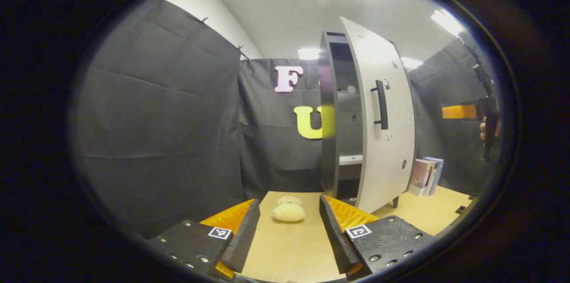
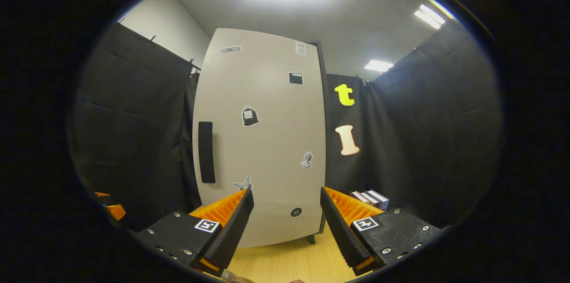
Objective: Open the cabinet door with the right hand, grasp the bottle in the cabinet with the left hand and place it on the coaster, then close the cabinet door with the right hand.
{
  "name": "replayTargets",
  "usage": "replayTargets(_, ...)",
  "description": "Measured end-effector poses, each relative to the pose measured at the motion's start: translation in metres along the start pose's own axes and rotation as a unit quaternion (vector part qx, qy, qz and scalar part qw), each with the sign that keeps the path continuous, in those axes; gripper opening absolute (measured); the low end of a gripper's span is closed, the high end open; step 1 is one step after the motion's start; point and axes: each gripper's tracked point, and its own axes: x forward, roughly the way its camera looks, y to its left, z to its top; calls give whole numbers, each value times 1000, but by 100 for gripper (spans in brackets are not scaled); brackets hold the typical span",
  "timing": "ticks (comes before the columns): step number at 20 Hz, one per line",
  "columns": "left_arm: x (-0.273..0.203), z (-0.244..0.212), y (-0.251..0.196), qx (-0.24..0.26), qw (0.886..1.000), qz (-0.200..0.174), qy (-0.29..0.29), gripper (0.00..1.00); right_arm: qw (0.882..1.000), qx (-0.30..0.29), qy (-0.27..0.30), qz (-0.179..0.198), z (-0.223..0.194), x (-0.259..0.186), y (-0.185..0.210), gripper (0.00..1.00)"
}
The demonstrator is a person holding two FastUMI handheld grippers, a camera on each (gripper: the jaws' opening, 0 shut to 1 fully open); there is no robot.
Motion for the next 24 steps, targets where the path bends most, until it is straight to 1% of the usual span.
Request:
replayTargets(4, 8, 19, -37, -8, 1000, -18, -8, 71, 1000, 3, -2, -7, -2, -12, -32, 93)
replayTargets(8, 9, 34, -75, -5, 1000, -27, -12, 71, 1000, 3, -1, -11, -10, -21, -68, 93)
replayTargets(9, 9, 38, -85, -4, 999, -29, -13, 77, 1000, 2, -1, -12, -11, -24, -77, 93)
replayTargets(14, 7, 51, -131, -10, 999, -35, -18, 77, 1000, 4, 4, -14, -22, -37, -113, 93)
replayTargets(19, -2, 57, -159, -3, 999, -33, -21, 77, 1000, 10, 14, -14, -32, -47, -142, 93)
replayTargets(24, -7, 59, -174, 3, 999, -26, -20, 77, 1000, 17, 17, -11, -39, -52, -152, 93)
